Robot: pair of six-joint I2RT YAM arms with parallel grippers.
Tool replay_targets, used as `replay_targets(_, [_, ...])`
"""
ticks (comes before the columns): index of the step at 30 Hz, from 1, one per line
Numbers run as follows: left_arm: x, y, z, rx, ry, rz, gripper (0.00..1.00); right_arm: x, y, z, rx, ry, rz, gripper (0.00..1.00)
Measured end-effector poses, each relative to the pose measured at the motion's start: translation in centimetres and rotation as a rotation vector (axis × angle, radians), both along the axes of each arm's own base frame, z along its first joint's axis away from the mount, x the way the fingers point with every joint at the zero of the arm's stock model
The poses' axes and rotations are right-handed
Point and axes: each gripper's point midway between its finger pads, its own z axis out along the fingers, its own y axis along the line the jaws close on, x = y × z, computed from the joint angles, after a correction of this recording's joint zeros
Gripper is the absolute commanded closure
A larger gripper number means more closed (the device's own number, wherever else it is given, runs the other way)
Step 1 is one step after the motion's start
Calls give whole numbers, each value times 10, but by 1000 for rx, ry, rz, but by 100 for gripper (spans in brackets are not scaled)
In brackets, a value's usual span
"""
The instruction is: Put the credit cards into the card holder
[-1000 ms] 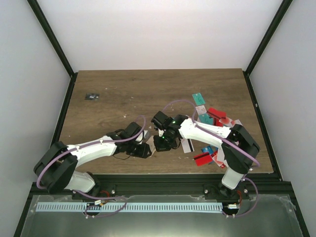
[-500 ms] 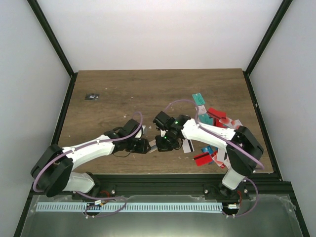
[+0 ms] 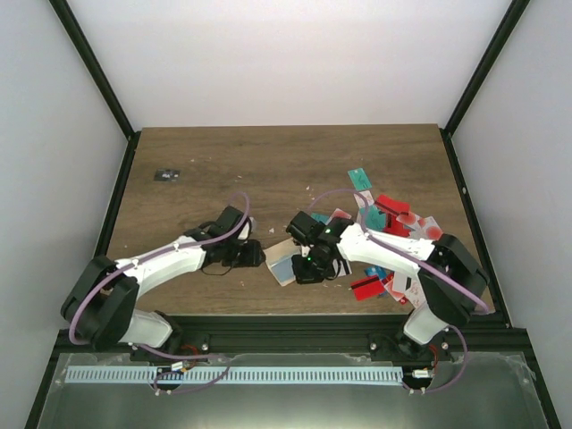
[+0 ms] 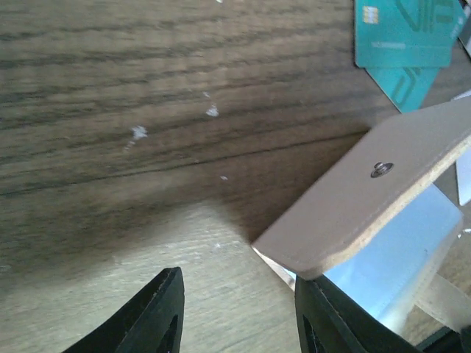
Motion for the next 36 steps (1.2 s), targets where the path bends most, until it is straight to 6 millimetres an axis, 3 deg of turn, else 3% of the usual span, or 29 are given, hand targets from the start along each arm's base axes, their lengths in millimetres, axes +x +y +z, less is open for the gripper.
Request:
replay_targets(8, [13,8,-5,6,18,20,51,-3,-5,-2,-2,0,-5,99])
replay_targets(13, [16,-7,-4,-41,22,-67,47,-2,-4,-2,5,-5,-8,99])
replay_targets(21, [23,-36,4,-125,0,-215,47,5,-7,-2,7,-10,-22,99])
replay_targets(24, [27,-45,7,-155,-9,-256,52,7,-9,-2,8,-12,-25,99])
replay_targets(29, [33,-55,3,-169,-14,-296,77,12,-13,-3,4,-18,-28,99])
replay_targets(36, [34,-48,-5,-126,-15,-257,96,22,-28,-10,-9,-22,-65,99])
